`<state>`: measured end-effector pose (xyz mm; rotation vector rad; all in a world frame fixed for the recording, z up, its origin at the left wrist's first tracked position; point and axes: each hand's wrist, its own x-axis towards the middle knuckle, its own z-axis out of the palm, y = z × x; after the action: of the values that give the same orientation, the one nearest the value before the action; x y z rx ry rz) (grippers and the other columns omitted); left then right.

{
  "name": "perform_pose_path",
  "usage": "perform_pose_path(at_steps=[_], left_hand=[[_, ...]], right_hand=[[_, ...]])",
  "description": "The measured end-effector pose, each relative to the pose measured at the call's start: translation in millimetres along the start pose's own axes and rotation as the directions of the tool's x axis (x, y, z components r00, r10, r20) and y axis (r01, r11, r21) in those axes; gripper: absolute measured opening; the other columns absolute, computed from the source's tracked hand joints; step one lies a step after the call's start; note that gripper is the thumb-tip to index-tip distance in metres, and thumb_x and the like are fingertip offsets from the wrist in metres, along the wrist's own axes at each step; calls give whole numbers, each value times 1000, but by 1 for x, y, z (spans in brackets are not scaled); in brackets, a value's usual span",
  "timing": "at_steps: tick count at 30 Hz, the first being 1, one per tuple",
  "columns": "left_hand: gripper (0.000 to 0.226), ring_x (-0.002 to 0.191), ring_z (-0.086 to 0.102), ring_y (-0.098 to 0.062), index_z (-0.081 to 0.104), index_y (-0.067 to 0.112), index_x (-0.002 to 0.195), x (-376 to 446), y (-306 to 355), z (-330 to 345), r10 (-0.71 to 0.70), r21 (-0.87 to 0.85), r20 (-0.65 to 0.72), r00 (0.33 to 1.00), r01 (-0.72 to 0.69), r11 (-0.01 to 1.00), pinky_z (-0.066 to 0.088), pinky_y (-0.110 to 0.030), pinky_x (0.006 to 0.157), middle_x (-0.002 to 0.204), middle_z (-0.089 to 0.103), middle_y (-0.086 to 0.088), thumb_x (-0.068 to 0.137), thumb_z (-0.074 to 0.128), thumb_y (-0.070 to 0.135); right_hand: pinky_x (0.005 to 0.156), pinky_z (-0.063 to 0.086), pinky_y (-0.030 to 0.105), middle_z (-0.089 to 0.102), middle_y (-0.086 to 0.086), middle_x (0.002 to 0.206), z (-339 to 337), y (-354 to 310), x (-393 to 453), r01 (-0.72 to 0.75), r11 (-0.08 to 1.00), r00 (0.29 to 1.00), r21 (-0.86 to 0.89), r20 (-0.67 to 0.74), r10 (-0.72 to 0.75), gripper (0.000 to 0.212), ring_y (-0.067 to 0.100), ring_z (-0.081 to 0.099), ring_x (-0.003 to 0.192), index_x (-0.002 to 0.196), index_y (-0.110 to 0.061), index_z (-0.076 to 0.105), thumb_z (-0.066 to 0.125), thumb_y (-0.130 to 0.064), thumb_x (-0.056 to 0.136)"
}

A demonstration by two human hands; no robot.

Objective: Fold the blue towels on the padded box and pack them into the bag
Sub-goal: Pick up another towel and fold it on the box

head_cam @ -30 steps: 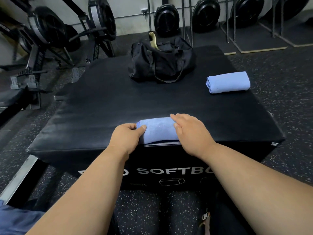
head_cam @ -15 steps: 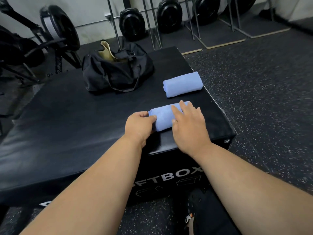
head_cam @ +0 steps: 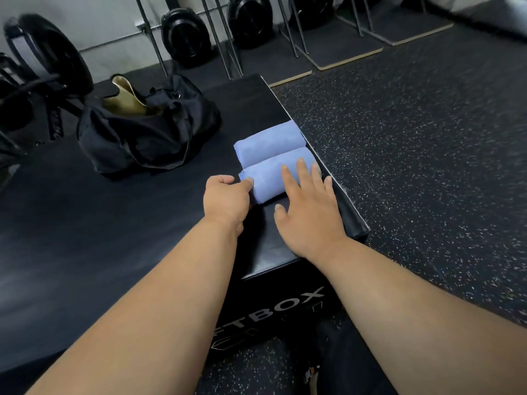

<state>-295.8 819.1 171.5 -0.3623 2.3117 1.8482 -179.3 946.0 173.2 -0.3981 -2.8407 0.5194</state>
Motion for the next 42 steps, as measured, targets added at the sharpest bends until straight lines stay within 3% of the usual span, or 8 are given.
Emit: perform_pose_path(at_steps=[6,10,17,24,29,33,36,42], left_hand=[[66,75,54,-23,59,-3,109,9,3,9,10,13,10,1000,-10,1000,64,-54,87,80,53,1,65,79,43],[40,74,54,-24,44,25,71,11,2,7,16,32,26,1000,-17,999,64,-52,86,78,52,0,65,79,44],[36,56,60,-12,49,16,84,3,-7,0,35,-25,18,999,-35,999,67,-45,81,79,59,-3,83,81,33],[27,79,73,-17,56,17,82,-14,-12,-15,107,-22,66,992,-106,994,63,-33,76,81,70,-1,92,70,38],[19,75,63,-10,70,21,100,-7,17,-17,197,124,116,973,-212,969,55,-28,73,89,72,10,92,72,38],[43,54,37,-15,46,18,64,10,40,-4,220,239,192,956,-263,935,34,-27,56,59,43,6,97,66,36],[46,57,46,-17,51,15,64,26,49,5,119,314,145,982,-160,936,39,-30,60,61,52,3,98,65,42],[40,85,69,-20,69,14,97,51,50,17,6,344,101,995,-41,938,57,-36,86,96,72,-2,92,72,54]], right_hand=[[130,2,52,4,12,176,0,5,4,-15,1000,1000,9,28,15,83,35,0,162,169,-23,14,53,-44,99],[130,1,52,5,13,176,0,3,6,-18,1000,999,15,29,18,83,35,-1,162,168,-22,15,53,-44,98],[130,1,52,5,16,176,-2,-5,2,2,1000,1000,2,24,-2,83,37,2,162,168,-20,18,56,-43,98],[130,3,53,-1,14,176,-3,-21,-5,-12,1000,997,20,80,10,81,37,-1,162,168,-22,17,54,-42,99],[130,4,54,-2,12,176,-4,-26,-10,-46,997,996,59,84,41,81,35,-1,162,168,-26,17,54,-40,98],[129,6,56,0,12,176,-3,-22,-10,-51,997,996,53,79,47,80,35,1,161,168,-28,17,53,-41,97],[129,7,56,0,11,176,-3,-22,-10,-53,998,996,44,78,50,81,35,2,161,168,-28,18,54,-43,97],[129,9,55,3,10,176,2,-22,-3,-62,997,997,40,57,59,82,36,4,161,167,-28,21,56,-47,95]])
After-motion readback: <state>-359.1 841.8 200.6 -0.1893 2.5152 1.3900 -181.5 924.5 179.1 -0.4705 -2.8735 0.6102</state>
